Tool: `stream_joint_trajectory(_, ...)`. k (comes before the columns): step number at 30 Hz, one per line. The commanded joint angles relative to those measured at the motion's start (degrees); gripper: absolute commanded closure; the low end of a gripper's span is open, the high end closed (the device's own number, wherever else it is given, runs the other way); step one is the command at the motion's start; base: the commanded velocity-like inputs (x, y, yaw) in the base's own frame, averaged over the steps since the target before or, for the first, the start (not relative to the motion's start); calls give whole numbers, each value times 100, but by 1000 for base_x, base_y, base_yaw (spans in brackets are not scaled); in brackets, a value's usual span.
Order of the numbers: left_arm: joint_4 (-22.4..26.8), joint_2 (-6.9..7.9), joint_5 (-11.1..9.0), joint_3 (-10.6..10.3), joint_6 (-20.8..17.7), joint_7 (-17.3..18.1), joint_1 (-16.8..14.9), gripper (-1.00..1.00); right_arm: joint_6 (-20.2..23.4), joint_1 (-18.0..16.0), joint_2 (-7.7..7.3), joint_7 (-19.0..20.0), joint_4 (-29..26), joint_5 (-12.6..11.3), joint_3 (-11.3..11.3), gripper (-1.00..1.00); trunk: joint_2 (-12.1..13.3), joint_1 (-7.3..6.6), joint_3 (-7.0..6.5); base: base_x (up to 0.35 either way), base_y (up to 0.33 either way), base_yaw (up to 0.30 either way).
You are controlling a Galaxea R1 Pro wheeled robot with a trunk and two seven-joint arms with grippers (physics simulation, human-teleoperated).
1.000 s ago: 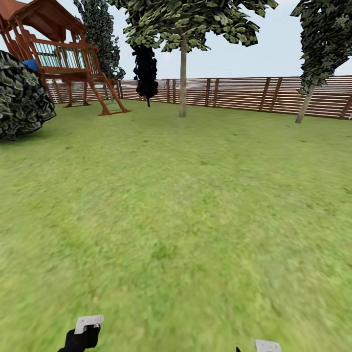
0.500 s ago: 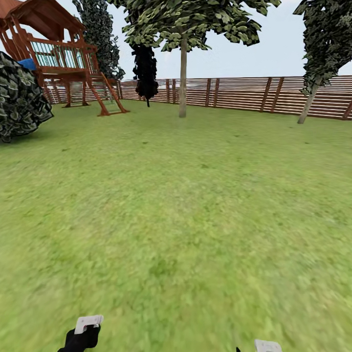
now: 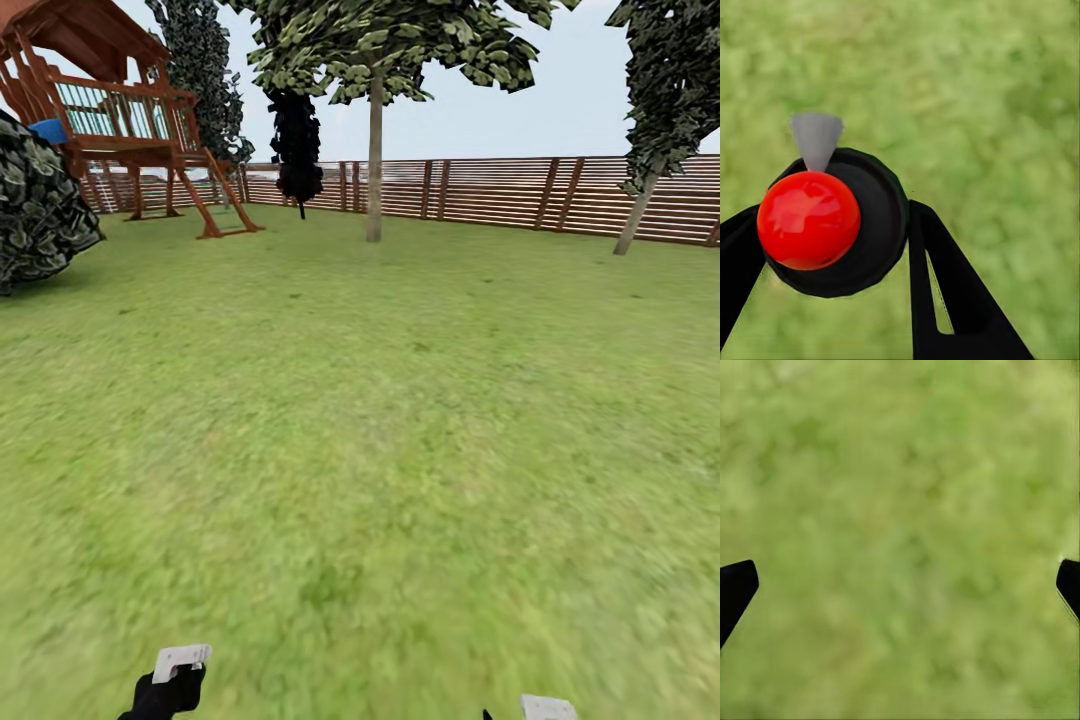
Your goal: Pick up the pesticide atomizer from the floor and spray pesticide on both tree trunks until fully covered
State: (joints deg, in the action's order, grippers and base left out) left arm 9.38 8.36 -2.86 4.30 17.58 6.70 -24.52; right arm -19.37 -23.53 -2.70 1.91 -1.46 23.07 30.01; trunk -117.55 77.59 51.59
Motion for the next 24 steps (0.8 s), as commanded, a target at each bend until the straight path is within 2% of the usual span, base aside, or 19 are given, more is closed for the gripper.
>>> stream_joint_trajectory(1, -6, -1, -31, 45, 9, 59, -2, 100, -18, -3, -2, 20, 5, 31, 47, -100, -2, 3, 5, 339, 0, 0)
stream_joint_trajectory(24, -27, 14, -23, 45, 9, 59, 0, 100, -17, -3, -1, 20, 4, 31, 47, -100, -2, 3, 5, 339, 0, 0)
